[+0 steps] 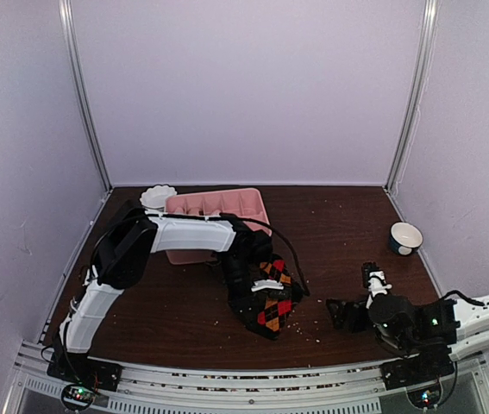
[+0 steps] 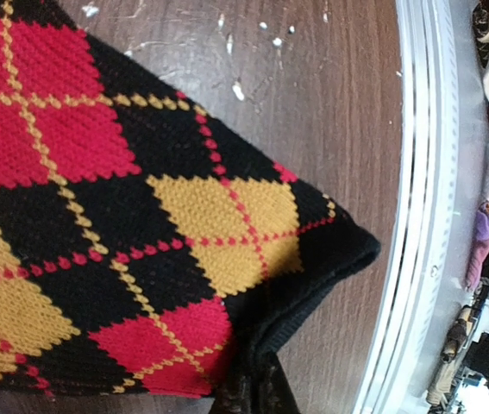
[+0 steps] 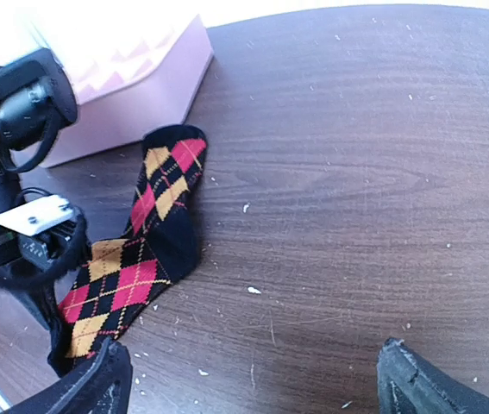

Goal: Roll the socks
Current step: Roll the sock.

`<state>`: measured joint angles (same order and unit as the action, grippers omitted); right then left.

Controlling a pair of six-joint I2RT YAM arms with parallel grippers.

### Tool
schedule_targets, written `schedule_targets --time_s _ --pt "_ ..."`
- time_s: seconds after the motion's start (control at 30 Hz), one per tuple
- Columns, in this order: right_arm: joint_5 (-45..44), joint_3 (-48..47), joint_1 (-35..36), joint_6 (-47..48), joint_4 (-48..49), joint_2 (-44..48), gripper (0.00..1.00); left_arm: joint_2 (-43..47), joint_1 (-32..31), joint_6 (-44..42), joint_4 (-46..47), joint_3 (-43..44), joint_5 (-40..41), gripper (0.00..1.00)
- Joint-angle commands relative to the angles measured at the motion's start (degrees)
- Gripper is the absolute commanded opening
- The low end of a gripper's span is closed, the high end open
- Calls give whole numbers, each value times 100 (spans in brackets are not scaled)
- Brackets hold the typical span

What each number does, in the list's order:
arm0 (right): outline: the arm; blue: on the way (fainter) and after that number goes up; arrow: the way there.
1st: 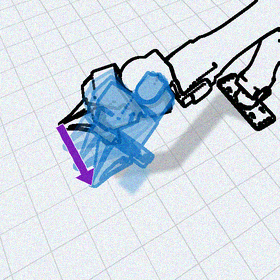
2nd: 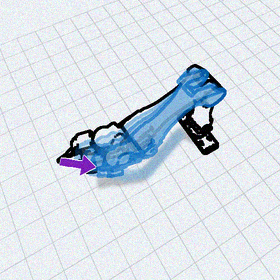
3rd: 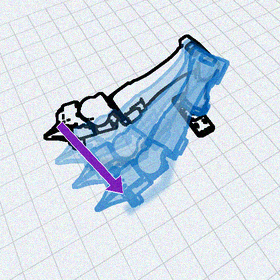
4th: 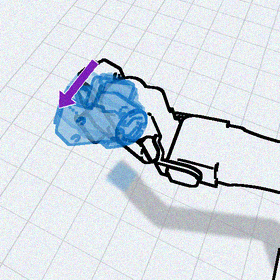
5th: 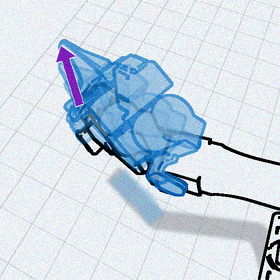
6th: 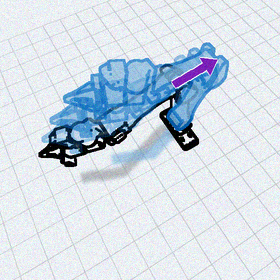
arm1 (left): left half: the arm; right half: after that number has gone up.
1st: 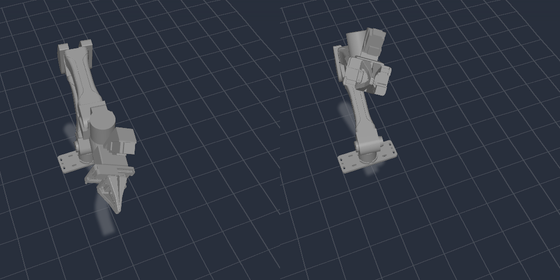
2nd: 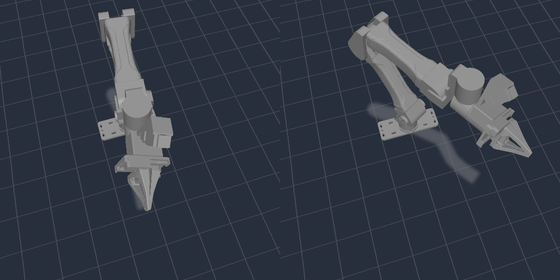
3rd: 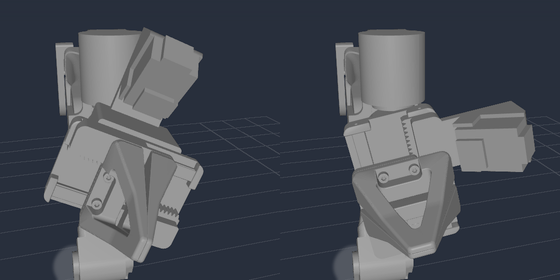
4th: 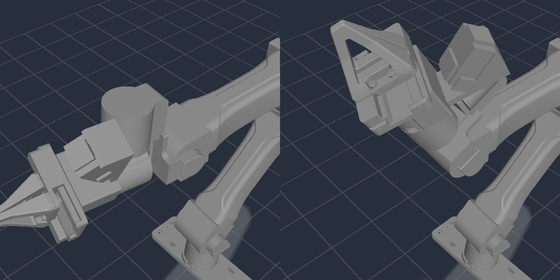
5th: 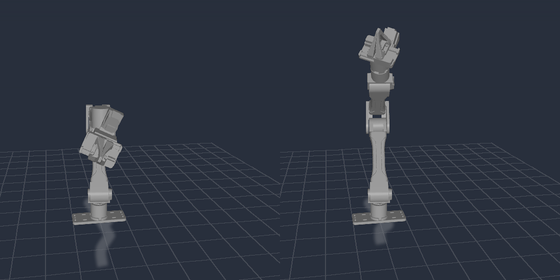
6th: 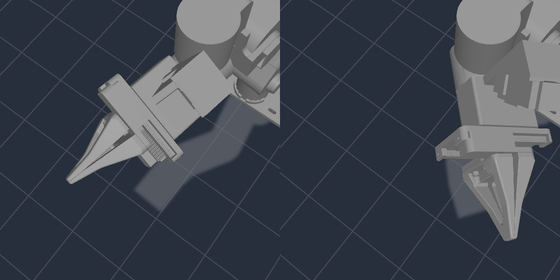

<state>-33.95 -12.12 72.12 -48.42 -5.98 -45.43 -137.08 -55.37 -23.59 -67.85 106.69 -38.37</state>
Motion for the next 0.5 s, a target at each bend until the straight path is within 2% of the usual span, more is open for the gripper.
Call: schedule_targets --time_s 0.0,0.1,0.3,0.47 --pt "-204 570 297 955 978 465 100 -381 9 172 -222 127 265 0" --pt "-298 280 696 1642 910 156 99 -531 9 226 -403 365 289 0" --pt "-325 -733 1209 2708 1239 -1478 76 -721 17 382 -541 636 262 0" --pt "-329 -1571 1381 3127 1618 -3036 55 -797 66 435 -611 671 100 0"
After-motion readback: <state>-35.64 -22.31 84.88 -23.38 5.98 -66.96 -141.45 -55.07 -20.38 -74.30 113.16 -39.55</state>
